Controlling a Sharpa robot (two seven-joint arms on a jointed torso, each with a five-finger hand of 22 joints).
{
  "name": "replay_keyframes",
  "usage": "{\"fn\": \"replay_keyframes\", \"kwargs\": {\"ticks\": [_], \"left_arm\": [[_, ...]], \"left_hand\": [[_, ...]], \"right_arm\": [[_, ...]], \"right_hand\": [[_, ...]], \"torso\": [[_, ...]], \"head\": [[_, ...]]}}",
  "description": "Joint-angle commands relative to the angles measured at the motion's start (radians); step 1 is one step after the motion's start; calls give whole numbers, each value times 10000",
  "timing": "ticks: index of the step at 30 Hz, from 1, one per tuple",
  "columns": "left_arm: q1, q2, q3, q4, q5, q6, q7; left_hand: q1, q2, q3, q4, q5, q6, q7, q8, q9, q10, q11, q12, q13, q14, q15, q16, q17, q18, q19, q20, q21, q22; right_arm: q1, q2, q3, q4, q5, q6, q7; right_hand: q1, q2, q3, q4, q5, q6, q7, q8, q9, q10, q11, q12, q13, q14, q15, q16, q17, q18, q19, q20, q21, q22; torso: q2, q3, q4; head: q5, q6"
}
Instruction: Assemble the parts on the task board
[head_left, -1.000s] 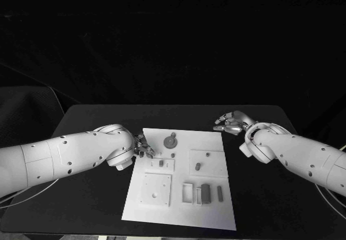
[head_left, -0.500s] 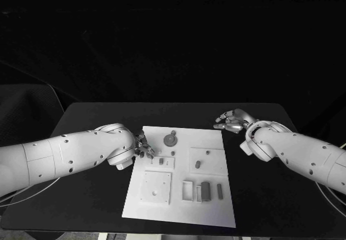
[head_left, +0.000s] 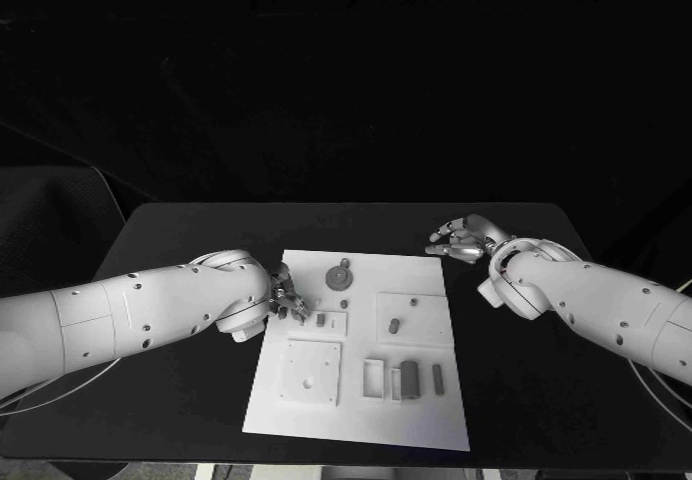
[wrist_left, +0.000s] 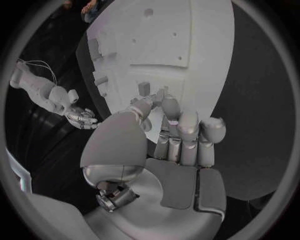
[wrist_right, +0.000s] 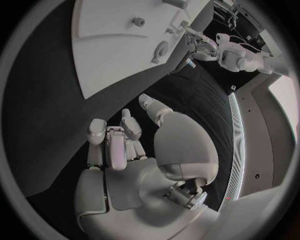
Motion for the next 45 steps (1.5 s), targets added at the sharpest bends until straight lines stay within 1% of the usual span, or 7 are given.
{"fn": "replay_keyframes", "kwargs": {"ticks": [1,5,17,21,31,36,45], "left_arm": [[-11,38,4,-8,-400,107,42],[-25,50,4,-27,-442,128,52],[-90,130,5,-123,-475,180,64],[-109,152,5,-160,-471,212,66],[-150,214,5,-199,-494,282,82],[-164,220,5,-196,-612,444,75],[-170,193,5,-150,-761,481,75]], "left_hand": [[112,21,960,-908,52,1067,-475,748,835,893,-766,59,11,553,-565,64,13,1316,46,4,53,13],[108,20,962,-907,56,1068,-475,748,835,895,-767,61,12,555,-565,68,15,1317,48,4,56,14],[88,6,964,-903,67,1073,-475,746,836,900,-770,66,17,561,-568,80,22,1319,54,4,68,19],[18,-51,958,-884,93,1087,-475,744,840,913,-774,80,31,574,-572,109,37,1324,68,7,98,31],[-57,-114,951,-864,111,1107,-477,744,846,926,-779,95,46,586,-576,138,52,1329,83,8,129,43],[-110,-155,944,-849,119,1128,-483,749,852,941,-784,111,59,598,-580,162,65,1334,96,9,153,53],[-213,-228,930,-819,127,1169,-493,760,865,970,-795,144,86,618,-587,207,87,1343,121,9,198,71]], "right_arm": [[-4,0,3,20,-22,136,36],[-6,1,3,14,-22,140,36],[-23,-2,2,6,-22,146,36],[-26,0,2,17,-22,148,38],[-37,-8,2,34,-22,150,38],[-39,-10,2,36,-22,156,38],[-41,-9,2,26,-22,166,33]], "right_hand": [[-81,8,18,56,42,136,185,48,-9,-48,-22,-13,-13,-54,-4,76,-7,131,58,-7,577,-13],[-82,7,18,56,42,137,185,48,-9,-49,-22,-13,-14,-49,-4,78,-1,131,58,-7,577,-13],[-86,7,18,57,42,137,185,48,-9,-49,-21,-12,-14,-50,-4,78,-3,131,58,-7,577,-13],[-89,7,19,58,42,137,185,48,-9,-49,-21,-12,-15,-59,-4,75,-14,131,58,-7,577,-13],[-93,7,19,60,42,137,185,48,-9,-49,-21,-12,-15,-48,-4,80,-2,131,58,-6,577,-13],[-95,7,19,61,42,137,185,48,-10,-49,-21,-12,-16,-64,-4,73,-20,131,58,-6,577,-14],[-100,6,20,62,42,137,185,48,-10,-49,-21,-11,-16,-61,-4,75,-17,131,58,-6,577,-14]], "torso": [[-4,-3,3],[-3,-7,4],[-2,-5,-1],[-6,4,5],[-3,7,-4],[-4,7,-3],[-6,2,5]], "head": [[-14,-19],[-22,-33],[-48,-72],[-56,-76],[-65,-86],[-78,-111],[-87,-136]]}}
